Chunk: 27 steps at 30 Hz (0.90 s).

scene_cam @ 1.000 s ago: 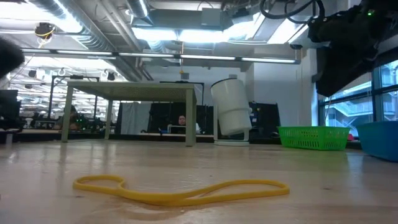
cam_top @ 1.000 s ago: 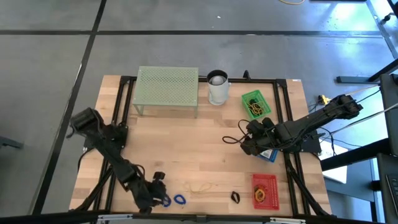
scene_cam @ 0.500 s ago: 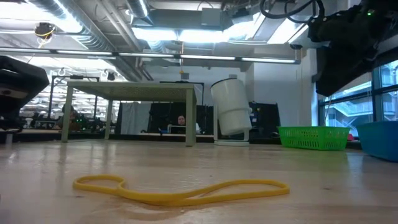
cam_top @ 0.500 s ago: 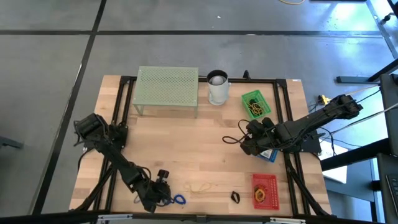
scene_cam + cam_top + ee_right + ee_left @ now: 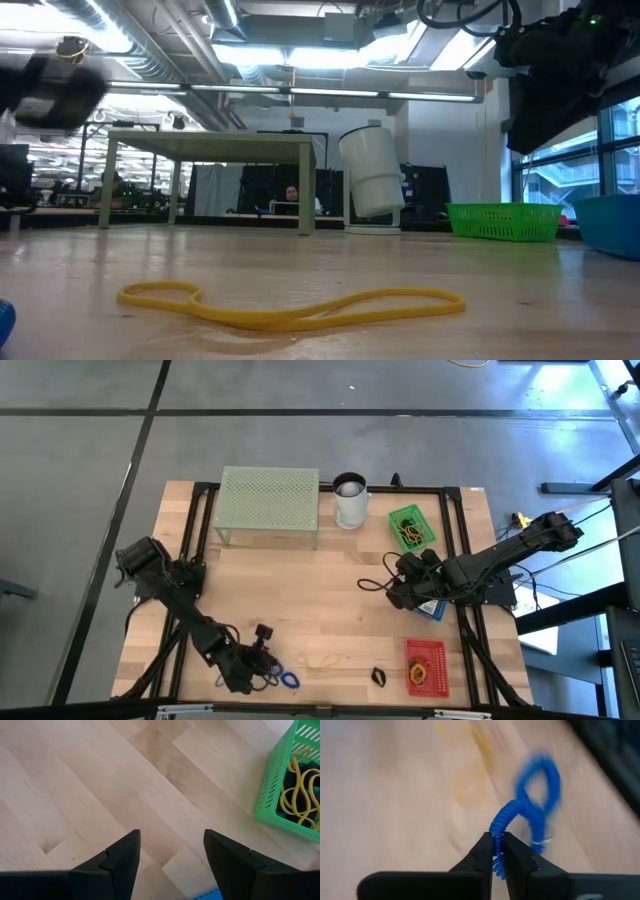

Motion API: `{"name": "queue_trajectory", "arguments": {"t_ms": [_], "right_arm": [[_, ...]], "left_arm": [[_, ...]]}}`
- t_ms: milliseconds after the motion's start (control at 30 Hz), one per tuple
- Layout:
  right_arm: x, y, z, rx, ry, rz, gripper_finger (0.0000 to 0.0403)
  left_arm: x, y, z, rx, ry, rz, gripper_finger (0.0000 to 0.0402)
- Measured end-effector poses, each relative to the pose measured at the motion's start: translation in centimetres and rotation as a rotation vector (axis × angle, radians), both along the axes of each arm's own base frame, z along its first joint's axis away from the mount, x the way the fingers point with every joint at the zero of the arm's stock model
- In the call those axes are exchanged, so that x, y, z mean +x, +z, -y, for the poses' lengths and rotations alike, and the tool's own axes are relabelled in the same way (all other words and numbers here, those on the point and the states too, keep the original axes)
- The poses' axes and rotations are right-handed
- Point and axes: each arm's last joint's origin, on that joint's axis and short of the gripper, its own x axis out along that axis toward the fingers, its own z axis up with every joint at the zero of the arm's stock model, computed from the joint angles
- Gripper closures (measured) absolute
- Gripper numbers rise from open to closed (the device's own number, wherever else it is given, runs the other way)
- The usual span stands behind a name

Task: Pick & Place Office Desk Supplies
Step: Put the blue spiral keychain into the red bin

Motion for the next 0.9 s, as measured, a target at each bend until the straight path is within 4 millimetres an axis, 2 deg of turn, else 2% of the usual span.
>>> {"name": "queue_trajectory", "arguments": {"t_ms": [267, 567, 733, 900], "right_arm": [[0.7, 0.3, -0.1, -0.049, -0.026, 0.107, 0.0183], [2.1, 1.2, -0.4, -0.111, -0.023, 0.287, 0.0183], [2.7, 1.7, -0.6, -0.151, -0.018, 0.362, 0.0183], [3.0, 2.0, -0.6, -0.176, -0.040, 0.414, 0.0183]], "left_arm": [[2.3, 6.0, -1.7, 0.112, 0.171, 0.432, 0.0381], [5.4, 12.2, -4.3, 0.188, 0.248, 0.851, 0.0380], [6.0, 13.9, -5.6, 0.196, 0.259, 0.990, 0.0380], [6.5, 14.4, -6.5, 0.146, 0.234, 1.050, 0.0380]]}}
